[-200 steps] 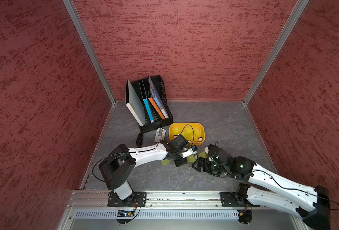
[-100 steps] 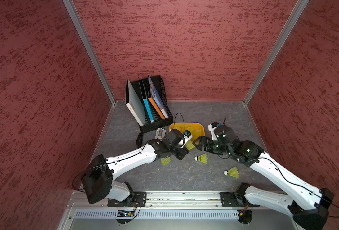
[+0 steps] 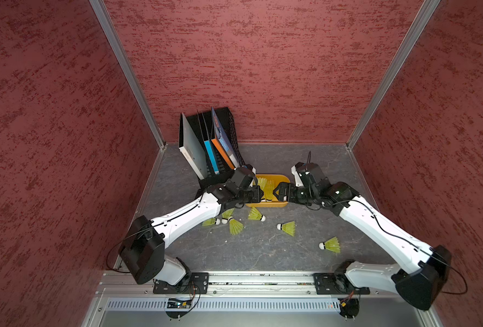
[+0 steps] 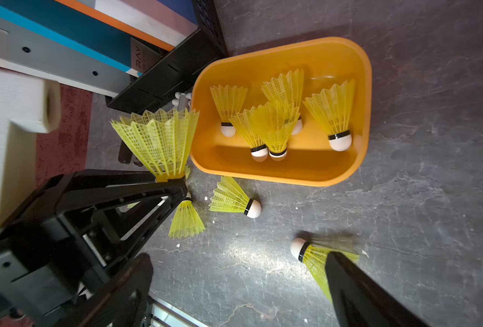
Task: Put the shuttlecocks into the storage box
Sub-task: Place the shuttlecock in the storage box.
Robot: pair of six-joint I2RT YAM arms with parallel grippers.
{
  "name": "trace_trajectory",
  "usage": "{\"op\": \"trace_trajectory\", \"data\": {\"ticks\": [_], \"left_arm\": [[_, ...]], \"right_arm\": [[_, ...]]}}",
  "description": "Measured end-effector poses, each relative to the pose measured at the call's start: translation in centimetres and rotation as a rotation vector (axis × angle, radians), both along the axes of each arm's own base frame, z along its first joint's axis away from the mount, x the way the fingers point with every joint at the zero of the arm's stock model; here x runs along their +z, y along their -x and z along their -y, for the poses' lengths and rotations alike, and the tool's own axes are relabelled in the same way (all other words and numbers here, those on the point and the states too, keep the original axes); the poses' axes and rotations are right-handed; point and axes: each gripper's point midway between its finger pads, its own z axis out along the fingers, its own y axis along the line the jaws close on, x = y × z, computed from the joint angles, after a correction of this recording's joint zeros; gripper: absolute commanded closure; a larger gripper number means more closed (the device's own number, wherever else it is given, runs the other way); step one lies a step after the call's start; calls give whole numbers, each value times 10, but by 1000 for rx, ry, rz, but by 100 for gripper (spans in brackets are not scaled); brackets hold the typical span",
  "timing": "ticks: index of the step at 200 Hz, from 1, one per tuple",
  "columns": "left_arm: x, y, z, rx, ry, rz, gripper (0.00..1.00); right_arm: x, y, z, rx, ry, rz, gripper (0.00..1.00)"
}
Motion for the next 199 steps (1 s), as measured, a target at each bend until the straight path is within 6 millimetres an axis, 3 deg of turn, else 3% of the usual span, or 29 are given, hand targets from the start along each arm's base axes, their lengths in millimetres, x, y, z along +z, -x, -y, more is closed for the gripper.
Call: {"op": "trace_trajectory", "data": {"ticks": [41,115,156,199], "left_arm": [[-25,-17,-16,84,-24,-74,82],[-74,-30,-27,120,-97,-180,82],[-70,-37,-25,127,-102,-184,82],[-69,-37,-26,128,-106,-188,82]], "right_arm": [[-23,-17,-10,8,28,-43,2],[-24,-26,-12,-1,20,-32,2],[-37,-31,-18,9,25,-65,2],[-50,-49,-32,18,17,-118,2]]}}
